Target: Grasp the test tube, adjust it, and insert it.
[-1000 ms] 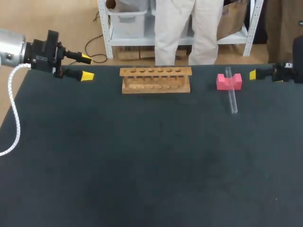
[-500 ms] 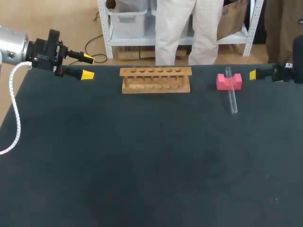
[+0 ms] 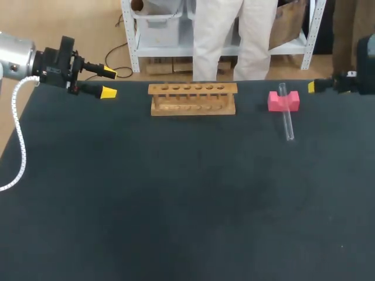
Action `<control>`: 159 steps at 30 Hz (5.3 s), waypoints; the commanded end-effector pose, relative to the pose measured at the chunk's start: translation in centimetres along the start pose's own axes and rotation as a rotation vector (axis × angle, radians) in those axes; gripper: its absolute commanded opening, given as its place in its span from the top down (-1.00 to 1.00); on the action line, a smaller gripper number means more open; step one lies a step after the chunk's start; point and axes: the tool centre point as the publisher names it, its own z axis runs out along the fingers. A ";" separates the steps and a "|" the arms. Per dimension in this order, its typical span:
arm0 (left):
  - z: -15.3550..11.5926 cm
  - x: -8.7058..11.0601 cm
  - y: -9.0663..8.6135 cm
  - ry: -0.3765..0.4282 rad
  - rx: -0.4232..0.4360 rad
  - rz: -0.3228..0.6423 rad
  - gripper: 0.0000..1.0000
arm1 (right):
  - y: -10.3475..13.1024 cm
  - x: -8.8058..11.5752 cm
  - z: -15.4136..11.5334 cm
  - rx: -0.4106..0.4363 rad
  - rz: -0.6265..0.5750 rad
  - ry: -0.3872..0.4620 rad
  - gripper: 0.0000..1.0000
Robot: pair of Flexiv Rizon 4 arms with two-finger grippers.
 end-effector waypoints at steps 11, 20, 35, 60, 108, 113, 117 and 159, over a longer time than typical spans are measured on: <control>0.0 0.1 0.0 -0.001 0.000 0.002 -1.00 | 1.1 1.8 4.7 0.487 -0.103 -0.053 -1.00; 0.0 0.1 0.0 -0.001 0.000 0.002 -1.00 | 0.3 3.1 8.1 0.513 -0.103 -0.061 -1.00; 0.0 0.1 0.0 -0.001 0.000 0.002 -1.00 | -1.2 3.6 13.0 0.467 -0.148 -0.083 -1.00; 0.0 0.1 0.0 -0.001 0.000 0.002 -1.00 | -3.3 4.1 15.8 0.381 -0.135 -0.024 -1.00; 0.0 0.1 0.0 -0.001 0.000 0.002 -1.00 | -4.8 4.7 18.3 0.331 -0.066 0.020 -0.42; 0.0 0.1 0.0 -0.001 0.000 0.002 -1.00 | -4.9 4.8 18.3 0.343 -0.061 0.025 -0.04; 0.0 0.1 0.0 -0.001 0.000 0.002 -1.00 | -4.9 4.9 18.4 0.350 -0.059 0.033 0.04; 0.0 0.1 0.0 -0.001 0.000 0.002 -1.00 | -3.1 5.3 16.6 0.399 0.004 0.044 1.00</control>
